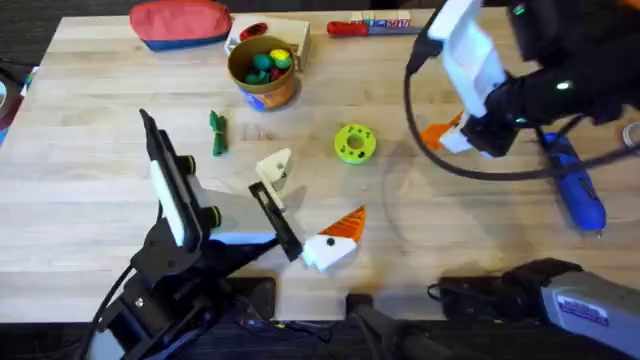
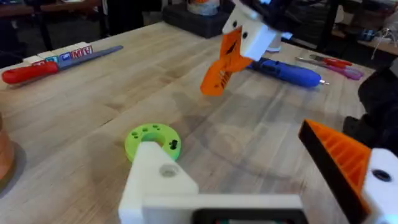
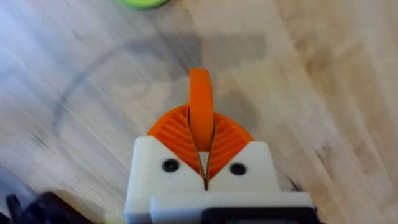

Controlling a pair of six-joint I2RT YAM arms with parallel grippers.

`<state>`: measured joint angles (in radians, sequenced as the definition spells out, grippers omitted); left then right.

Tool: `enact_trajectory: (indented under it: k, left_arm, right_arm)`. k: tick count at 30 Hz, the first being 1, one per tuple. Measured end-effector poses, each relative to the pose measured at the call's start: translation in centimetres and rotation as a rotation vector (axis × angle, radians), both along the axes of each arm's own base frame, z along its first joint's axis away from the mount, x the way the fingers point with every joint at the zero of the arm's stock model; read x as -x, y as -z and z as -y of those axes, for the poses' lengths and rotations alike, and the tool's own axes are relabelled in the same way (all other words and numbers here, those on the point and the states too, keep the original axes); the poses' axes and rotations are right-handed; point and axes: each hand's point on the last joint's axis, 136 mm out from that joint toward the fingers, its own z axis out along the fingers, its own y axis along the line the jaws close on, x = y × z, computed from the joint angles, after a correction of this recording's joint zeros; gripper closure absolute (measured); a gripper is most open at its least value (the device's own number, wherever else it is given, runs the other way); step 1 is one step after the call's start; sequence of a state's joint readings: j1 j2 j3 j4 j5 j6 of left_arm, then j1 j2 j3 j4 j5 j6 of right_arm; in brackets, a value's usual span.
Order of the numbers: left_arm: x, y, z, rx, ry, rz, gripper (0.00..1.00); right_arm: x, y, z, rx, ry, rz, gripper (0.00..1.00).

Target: Pick up the gripper from the table and insert it into the empty holder that is missing its gripper. Then pick up a screw, insert it into the mounting hole, and use the screwdriver to tighten it. Finally, clean up the table by picking up the vegetable and placing it into the bucket.

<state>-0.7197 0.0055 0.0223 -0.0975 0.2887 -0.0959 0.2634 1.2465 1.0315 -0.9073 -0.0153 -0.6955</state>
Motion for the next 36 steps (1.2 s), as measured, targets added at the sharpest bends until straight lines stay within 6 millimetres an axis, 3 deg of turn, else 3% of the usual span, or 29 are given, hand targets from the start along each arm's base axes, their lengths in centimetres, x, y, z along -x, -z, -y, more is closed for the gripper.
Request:
enact_trajectory:
  k: [4, 7, 12, 15, 19, 20, 21, 29, 36]
  left_arm:
    - [0.0, 0.0, 0.0, 0.0, 0.0, 0.0, 0.013]
    - [0.0, 0.0, 0.0, 0.001, 0.0, -0.002, 0.013]
    - [0.0, 0.0, 0.0, 0.001, 0.0, -0.002, 0.013]
    - [0.0, 0.0, 0.0, 0.001, 0.0, -0.002, 0.013]
    - [0.0, 0.0, 0.0, 0.001, 0.0, -0.002, 0.013]
    - [0.0, 0.0, 0.0, 0.001, 0.0, -0.002, 0.013]
    - [0.0, 0.0, 0.0, 0.007, -0.001, -0.01, 0.013]
    - [0.0, 0.0, 0.0, 0.055, -0.008, -0.087, 0.013]
    - [0.0, 0.0, 0.0, 0.073, -0.01, -0.116, 0.013]
  right_arm:
    - [0.1, -5.0, 0.0, -0.085, 0.083, 0.16, 0.997]
    - [1.3, -8.3, 0.3, -0.162, 0.159, 0.256, 0.997]
    - [2.8, -10.6, 0.5, -0.373, 0.397, 0.281, 0.997]
    - [2.7, -9.4, -1.6, -0.572, 0.517, 0.176, 0.998]
    - [2.4, -5.9, -5.1, -0.784, 0.642, -0.09, 0.998]
    - [2.5, -4.9, -6.1, -0.824, 0.665, -0.176, 0.998]
    - [2.9, -3.4, -8.5, -0.91, 0.694, -0.394, 0.998]
    - [3.7, -2.7, -13.9, -1.044, 0.635, -0.844, 0.998]
    - [4.5, -2.8, -17.2, -1.092, 0.528, -1.067, 0.998]
